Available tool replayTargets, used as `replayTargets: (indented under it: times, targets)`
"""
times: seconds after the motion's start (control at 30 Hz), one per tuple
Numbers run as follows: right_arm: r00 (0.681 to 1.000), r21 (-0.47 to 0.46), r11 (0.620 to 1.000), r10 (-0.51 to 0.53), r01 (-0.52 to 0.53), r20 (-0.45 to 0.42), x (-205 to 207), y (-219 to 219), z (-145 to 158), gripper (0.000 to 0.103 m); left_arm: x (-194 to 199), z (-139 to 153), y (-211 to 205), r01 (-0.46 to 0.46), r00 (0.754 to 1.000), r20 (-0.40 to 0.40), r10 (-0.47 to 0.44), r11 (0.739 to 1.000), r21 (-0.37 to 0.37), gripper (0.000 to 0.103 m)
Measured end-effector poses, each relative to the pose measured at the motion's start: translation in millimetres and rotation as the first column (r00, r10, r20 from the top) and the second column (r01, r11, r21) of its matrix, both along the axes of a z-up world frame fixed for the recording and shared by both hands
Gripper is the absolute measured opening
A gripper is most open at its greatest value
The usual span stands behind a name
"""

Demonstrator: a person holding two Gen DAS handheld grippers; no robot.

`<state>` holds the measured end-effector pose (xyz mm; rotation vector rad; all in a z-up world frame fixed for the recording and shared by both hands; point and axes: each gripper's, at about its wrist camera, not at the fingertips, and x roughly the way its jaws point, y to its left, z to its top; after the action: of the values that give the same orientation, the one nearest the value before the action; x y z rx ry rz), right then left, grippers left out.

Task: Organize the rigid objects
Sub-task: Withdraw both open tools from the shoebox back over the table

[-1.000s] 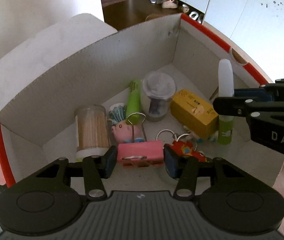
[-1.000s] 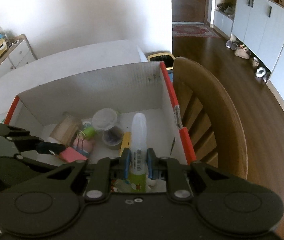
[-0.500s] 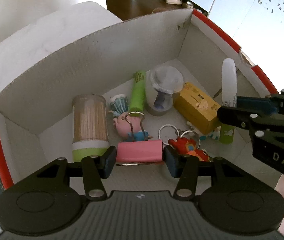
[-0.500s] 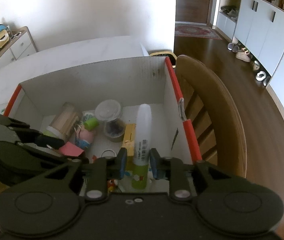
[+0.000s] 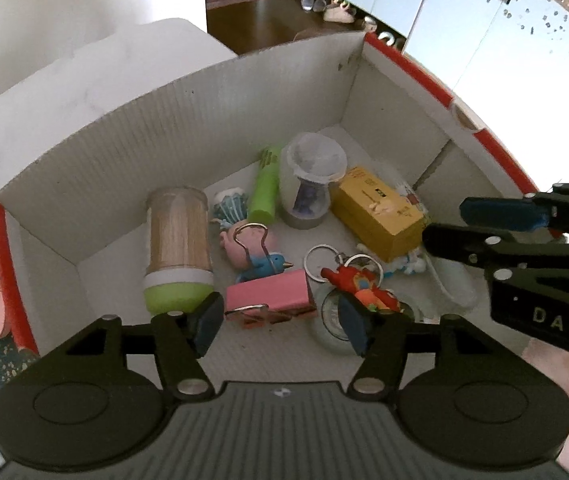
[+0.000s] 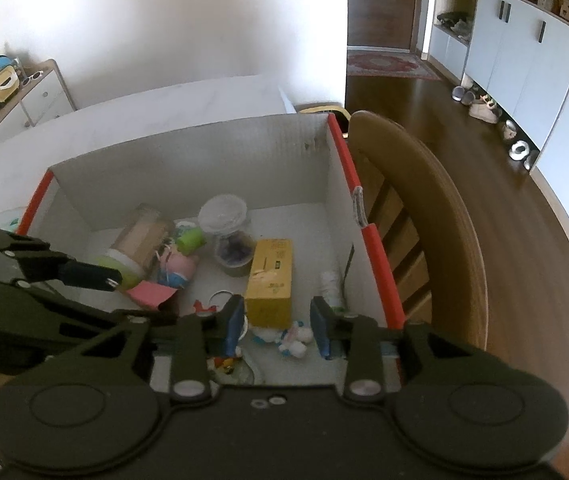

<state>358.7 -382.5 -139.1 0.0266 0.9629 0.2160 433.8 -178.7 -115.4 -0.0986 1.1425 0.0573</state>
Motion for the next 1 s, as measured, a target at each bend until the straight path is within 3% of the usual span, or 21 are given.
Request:
replayTargets:
  times: [0.3,0.43,0.67,0.73,0.83,1.0]
  targets:
    - [0.999,0.032,0.999,0.005,-0.006,0.032,-16.2,2.2,19.3,0.048,-26.2,31.2,1.3,0.006,0.993,0.117,-0.006,1.000,0.007,0.062]
    - [0.998,0.045,0.999,0.013,-0.015,0.054,-26.8,5.4,30.4,0.061,-43.6,46.9,6.4,-0.002,0.985,0.171,0.001,1.000,0.004,0.062]
    - [0.997,0.102,0.994,0.020,-0.028,0.074,-43.6,10.2,45.9,0.064,-72.1,69.4,20.3,-0.033,0.969,0.247,0.033,0.999,-0.006,0.062]
    - [0.996,0.116,0.993,0.018,-0.028,0.084,-47.6,13.1,49.6,0.069,-79.9,73.4,24.3,-0.045,0.963,0.264,0.044,0.999,-0.003,0.063]
    - [0.994,0.134,0.990,0.018,-0.032,0.105,-54.4,18.2,56.9,0.076,-92.9,79.3,32.0,-0.067,0.955,0.290,0.065,0.998,-0.005,0.070]
    - [0.990,0.164,0.985,0.031,-0.054,0.140,-64.2,33.5,65.6,0.085,-115.9,87.7,51.1,-0.112,0.941,0.318,0.112,0.993,-0.018,0.071]
